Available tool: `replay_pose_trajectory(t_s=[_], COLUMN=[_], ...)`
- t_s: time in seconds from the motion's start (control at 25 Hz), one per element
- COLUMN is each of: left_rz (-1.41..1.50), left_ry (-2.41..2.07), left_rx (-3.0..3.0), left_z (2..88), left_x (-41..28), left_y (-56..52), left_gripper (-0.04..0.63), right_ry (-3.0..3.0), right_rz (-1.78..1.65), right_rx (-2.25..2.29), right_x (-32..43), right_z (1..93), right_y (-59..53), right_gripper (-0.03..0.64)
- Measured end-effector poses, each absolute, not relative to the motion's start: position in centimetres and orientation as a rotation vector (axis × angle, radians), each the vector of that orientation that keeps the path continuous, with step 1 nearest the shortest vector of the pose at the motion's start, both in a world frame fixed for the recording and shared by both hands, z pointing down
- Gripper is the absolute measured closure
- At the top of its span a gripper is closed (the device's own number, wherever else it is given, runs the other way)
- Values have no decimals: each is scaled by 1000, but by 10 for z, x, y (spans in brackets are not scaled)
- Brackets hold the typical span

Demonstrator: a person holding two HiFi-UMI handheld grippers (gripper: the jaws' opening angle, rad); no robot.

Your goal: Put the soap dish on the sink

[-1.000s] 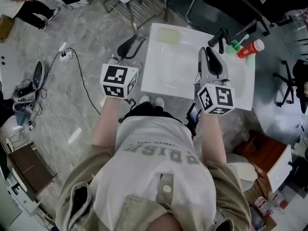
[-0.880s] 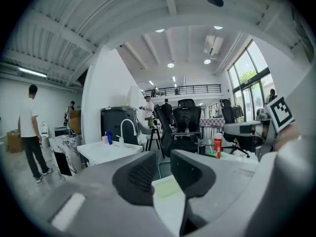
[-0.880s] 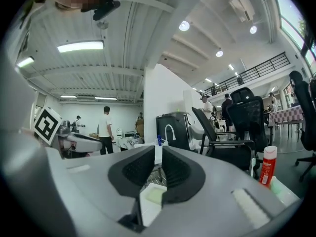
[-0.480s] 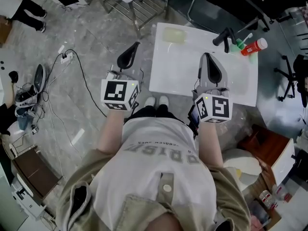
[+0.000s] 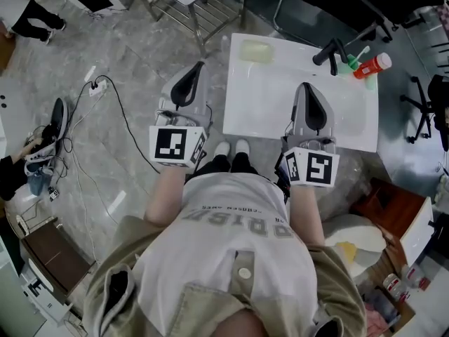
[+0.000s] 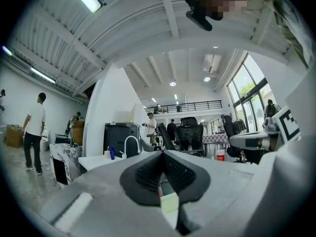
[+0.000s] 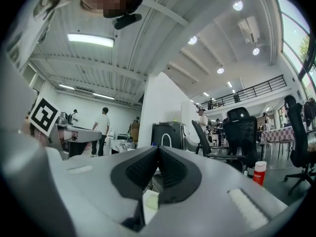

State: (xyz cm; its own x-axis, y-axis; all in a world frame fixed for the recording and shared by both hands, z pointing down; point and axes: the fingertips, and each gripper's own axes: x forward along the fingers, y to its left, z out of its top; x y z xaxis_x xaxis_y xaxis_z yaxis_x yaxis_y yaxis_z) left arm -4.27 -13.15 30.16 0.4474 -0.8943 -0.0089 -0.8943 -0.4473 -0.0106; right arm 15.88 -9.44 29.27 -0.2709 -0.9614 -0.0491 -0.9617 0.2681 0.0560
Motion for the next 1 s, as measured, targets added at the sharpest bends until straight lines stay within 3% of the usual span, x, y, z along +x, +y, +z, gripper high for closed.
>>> replay_pose_trajectory(t_s=[1.0], left_rz=[-23], left_ry=[1571], left_rx=[-2633], left_z=[292], left_x=[-36], left_y=[-132], left_gripper=[588], right_ry=[2460], right_rz=[188], right_rx=[-1921], right_x=[165], right_z=[285], right_y=[-91], right_gripper=[617])
